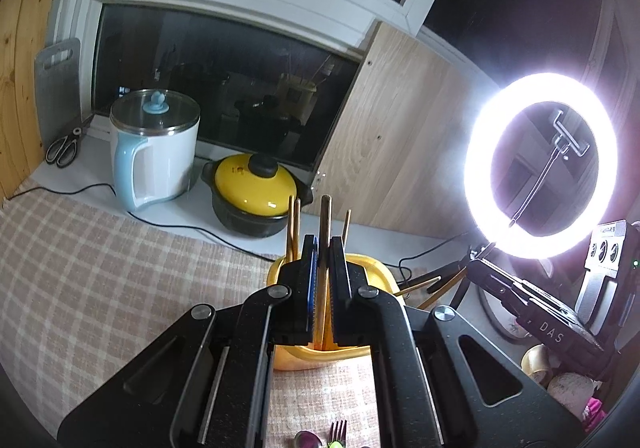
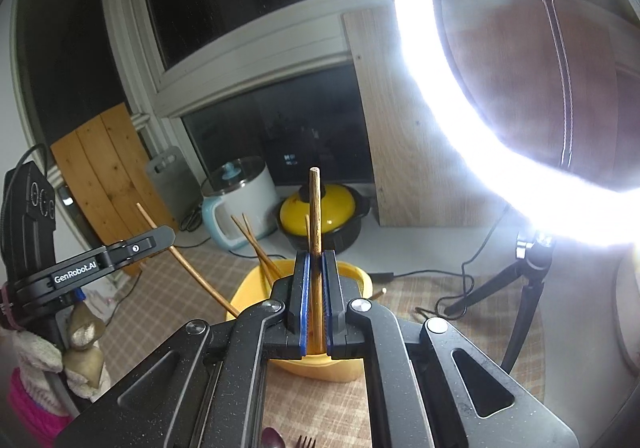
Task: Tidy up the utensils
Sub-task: 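Lower both held chopsticks down into the yellow bin, then open both tools to drop the chopsticks into the yellow bin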
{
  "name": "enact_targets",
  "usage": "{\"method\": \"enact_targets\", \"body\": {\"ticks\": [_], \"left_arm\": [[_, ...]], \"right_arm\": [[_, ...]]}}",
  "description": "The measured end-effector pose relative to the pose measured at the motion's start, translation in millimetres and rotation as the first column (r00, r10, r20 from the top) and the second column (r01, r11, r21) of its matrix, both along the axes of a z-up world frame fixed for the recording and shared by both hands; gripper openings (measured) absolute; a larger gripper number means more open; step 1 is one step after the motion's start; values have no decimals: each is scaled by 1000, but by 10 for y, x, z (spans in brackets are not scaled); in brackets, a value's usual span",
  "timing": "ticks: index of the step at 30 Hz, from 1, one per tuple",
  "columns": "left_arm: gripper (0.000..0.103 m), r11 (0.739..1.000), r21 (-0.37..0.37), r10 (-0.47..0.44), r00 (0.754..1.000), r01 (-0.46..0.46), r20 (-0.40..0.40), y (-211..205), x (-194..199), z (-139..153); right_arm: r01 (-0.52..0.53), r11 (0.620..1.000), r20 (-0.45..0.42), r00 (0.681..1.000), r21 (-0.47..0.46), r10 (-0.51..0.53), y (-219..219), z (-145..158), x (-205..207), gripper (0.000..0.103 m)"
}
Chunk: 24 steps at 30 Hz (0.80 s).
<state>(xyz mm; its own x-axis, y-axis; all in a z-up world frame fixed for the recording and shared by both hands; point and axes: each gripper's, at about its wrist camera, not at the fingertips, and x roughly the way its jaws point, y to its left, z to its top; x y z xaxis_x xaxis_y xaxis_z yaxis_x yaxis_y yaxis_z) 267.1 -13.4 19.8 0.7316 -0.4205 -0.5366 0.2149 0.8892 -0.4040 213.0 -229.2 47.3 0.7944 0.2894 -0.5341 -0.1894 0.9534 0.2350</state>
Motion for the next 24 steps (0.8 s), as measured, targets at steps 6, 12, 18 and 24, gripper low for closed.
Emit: {"method": "enact_targets", "body": {"ticks": [6, 12, 18, 24], "left_arm": [[3, 999, 41, -4, 1000, 5, -18, -77, 5, -115], [3, 998, 70, -11, 1000, 12, -23, -142, -11, -171], [3, 996, 87, -16, 1000, 17, -10, -178, -41, -165], [3, 996, 91, -17, 1000, 18, -18, -178, -54, -173]], "right_arm": [[4, 1000, -39, 999, 6, -4, -21, -141, 69, 4], [0, 1000, -64, 998, -1, 0, -30, -223, 94, 4], [10, 1000, -80, 997, 2, -9, -61, -251, 108, 4], [10, 1000, -87, 996, 2, -9, -76, -248, 108, 4]]}}
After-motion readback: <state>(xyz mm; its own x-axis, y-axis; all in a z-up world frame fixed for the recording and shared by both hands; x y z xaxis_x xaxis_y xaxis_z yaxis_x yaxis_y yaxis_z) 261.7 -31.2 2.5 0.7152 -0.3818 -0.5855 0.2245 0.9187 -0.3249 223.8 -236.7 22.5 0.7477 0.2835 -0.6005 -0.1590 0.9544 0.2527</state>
